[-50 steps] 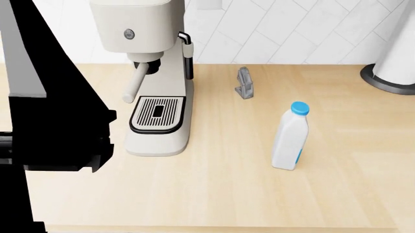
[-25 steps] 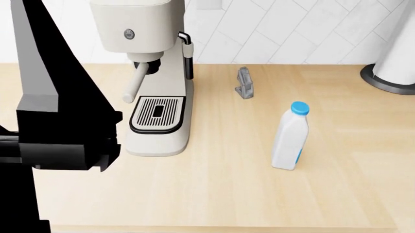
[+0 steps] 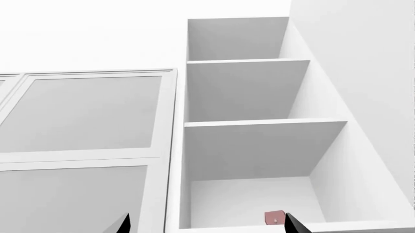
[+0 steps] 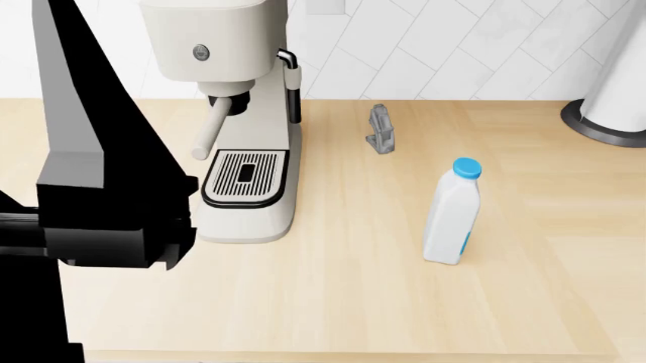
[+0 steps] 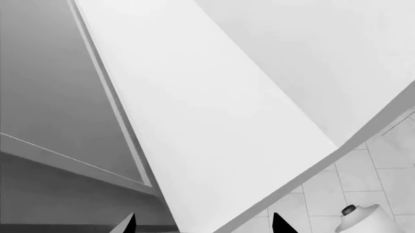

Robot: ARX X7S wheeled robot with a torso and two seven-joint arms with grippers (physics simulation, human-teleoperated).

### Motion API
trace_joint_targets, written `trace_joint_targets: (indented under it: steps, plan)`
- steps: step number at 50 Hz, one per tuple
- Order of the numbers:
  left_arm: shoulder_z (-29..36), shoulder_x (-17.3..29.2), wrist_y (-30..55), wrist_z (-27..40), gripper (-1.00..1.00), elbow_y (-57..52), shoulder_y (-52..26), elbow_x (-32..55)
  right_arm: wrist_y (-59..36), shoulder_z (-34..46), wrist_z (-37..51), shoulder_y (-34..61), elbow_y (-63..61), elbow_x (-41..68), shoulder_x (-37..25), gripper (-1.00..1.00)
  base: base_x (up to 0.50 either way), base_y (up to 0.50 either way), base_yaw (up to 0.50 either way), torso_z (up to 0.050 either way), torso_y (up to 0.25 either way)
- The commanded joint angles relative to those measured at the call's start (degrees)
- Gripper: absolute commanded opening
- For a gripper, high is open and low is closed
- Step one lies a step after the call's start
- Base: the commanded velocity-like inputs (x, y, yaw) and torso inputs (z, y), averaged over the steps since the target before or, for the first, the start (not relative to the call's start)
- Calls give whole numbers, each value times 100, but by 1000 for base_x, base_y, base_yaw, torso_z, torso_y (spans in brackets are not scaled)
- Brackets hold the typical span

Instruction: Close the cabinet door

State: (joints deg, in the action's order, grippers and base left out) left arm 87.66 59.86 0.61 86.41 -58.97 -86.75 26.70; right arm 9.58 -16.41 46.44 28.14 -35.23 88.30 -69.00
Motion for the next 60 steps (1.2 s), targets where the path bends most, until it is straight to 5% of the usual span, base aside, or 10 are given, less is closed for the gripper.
trace_joint_targets:
  steps: [1, 8, 15, 20, 39, 60]
  plan:
    - [-14, -58, 51, -20, 100, 4, 52, -22, -35, -118, 49, -66, 254, -41, 7, 100, 0, 0, 0, 0, 0]
    - [-32, -28, 3, -40, 100, 16, 78, -35, -718, 1788, 123, 2502, 433, -180, 96, 100, 0, 0, 0, 0, 0]
    - [-55, -18, -25, -65, 100, 26, 115, -46, -2531, 3449, 5, 5864, 1224, -460, 1273, 100, 0, 0, 0, 0, 0]
    - [-74, -4, -69, -92, 100, 47, 142, -46, -3096, 3955, -152, 6877, 1725, -744, 1827, 100, 0, 0, 3, 10, 0]
    - [-140, -3, -59, -129, 100, 33, 224, -67, -3914, 4918, -782, 8213, 2724, -1610, 2706, 100, 2, 0, 4, 6, 0]
    - [-240, 211, -474, -214, 100, 186, 395, -117, -3617, 5895, -1747, 8230, 4247, -2814, 3890, 100, 0, 0, 0, 0, 0]
